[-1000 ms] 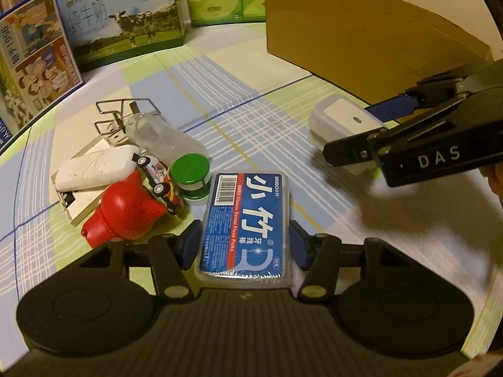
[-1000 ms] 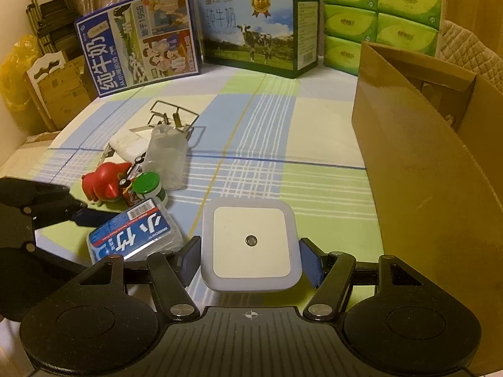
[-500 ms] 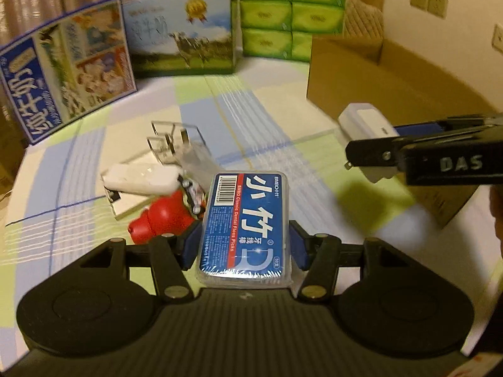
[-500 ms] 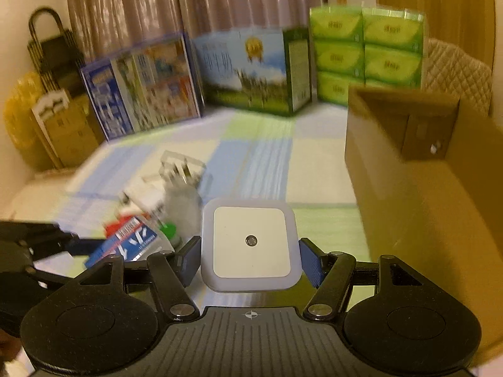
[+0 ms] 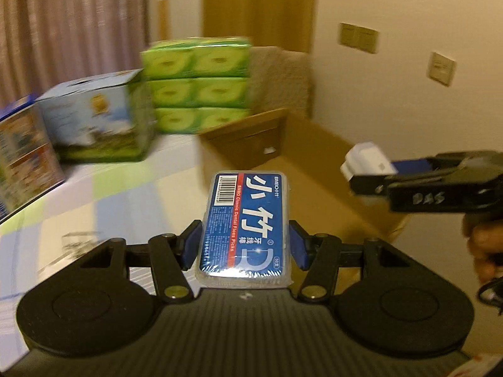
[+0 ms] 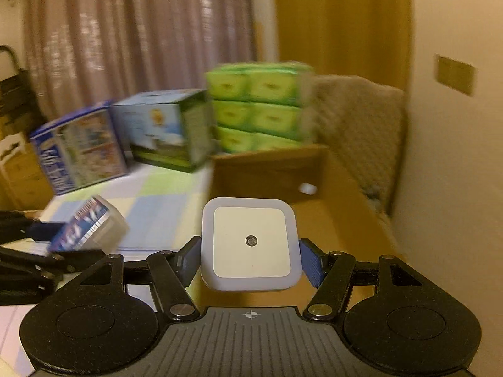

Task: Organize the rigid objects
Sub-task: 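Carry both items to the cardboard box and release them inside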

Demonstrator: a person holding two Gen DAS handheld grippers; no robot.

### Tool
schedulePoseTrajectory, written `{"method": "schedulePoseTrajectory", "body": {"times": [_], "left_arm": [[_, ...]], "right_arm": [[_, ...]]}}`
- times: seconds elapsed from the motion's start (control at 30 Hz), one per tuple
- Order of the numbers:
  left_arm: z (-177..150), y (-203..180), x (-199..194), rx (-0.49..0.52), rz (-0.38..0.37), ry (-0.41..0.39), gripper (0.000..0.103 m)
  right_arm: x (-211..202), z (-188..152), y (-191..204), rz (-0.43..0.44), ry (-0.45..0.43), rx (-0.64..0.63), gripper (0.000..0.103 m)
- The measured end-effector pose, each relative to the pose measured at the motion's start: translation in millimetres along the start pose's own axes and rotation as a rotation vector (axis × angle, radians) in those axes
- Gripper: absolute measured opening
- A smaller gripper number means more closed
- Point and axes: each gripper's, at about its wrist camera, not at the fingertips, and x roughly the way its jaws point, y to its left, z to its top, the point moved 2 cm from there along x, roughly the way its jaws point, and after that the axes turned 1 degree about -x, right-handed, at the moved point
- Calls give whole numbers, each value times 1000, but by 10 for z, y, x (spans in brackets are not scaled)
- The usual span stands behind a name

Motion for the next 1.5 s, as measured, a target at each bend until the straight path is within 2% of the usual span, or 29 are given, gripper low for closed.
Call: {"method": "schedulePoseTrajectory", "body": {"times": [0.17,0.27,0.43,0.57,0.67,0.77,0.87,1.17,1.3,1.4,1.5], "left_arm": [[144,-440,315,46,-60,28,52],[172,-595,484,76,-59,55,52],[179,-681,670,112,-56,69,53],[195,-683,793,102,-78,79,53],[225,-642,801,90,-36,53,69],[252,-569,724,84,-30,34,69],[257,-468,602,79,6,13,69],[121,-155,421,33,44,26,69],[60,-76,365,24,56,27,69],[8,-27,314,37,71,33,69],[-47,45,233,34,89,32,69]], "right_arm": [[-34,-95,-457,-44,30,62,62],[-9,-161,-626,-50,41,100,62],[-25,-228,-820,-51,31,140,62],[19,-256,-906,-53,35,162,62],[54,-242,-937,-50,40,167,62],[65,-243,-947,-47,43,177,62],[78,-251,-941,-46,46,177,62],[165,-255,-823,-39,59,165,63],[209,-237,-802,-17,39,179,63],[191,-201,-814,-28,17,203,76],[75,-150,-814,-6,-17,229,77]]}}
